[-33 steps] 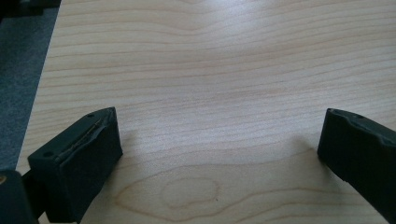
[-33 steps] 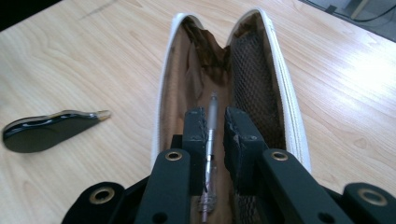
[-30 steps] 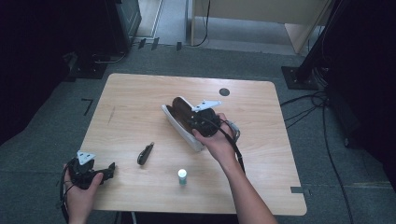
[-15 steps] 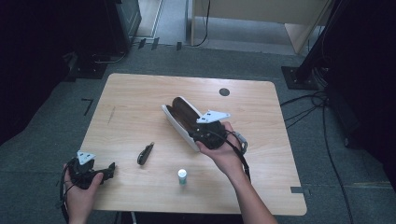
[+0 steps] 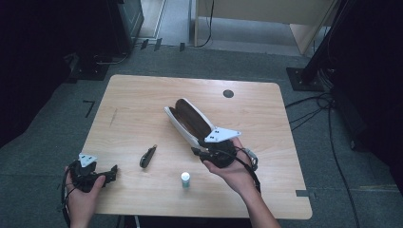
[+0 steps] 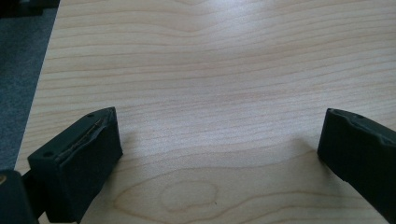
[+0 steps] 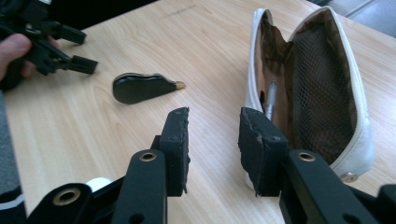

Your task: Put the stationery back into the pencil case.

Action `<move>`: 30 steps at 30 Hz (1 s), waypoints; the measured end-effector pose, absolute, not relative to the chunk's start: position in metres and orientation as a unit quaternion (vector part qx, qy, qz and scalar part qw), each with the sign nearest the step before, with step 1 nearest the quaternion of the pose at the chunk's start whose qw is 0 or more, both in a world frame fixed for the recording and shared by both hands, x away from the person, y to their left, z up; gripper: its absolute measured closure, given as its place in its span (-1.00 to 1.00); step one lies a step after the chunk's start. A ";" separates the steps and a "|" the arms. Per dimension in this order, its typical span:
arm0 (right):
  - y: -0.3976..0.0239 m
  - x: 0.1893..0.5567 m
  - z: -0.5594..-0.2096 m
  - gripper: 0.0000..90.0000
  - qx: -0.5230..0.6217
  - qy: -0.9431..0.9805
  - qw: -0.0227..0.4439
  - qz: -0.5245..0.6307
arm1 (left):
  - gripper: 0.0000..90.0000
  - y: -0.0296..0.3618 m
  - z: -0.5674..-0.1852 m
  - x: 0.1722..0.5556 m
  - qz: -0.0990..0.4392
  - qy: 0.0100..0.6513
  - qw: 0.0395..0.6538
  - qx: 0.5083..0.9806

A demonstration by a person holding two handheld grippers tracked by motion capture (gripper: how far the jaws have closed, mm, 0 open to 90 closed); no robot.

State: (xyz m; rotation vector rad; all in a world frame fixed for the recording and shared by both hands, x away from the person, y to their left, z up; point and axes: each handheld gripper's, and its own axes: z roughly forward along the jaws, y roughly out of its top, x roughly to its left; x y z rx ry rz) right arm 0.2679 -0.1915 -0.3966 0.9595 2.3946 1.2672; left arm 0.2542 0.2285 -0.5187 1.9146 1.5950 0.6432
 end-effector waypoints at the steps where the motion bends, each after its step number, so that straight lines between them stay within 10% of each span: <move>1: -0.193 0.266 -0.397 0.38 0.328 0.826 0.133 0.439 | -1.00 0.228 -0.519 0.254 0.240 0.595 0.280 0.714; 30: -0.179 0.220 -0.418 0.12 0.295 0.836 0.096 0.452 | -1.00 0.228 -0.519 0.254 0.240 0.594 0.281 0.714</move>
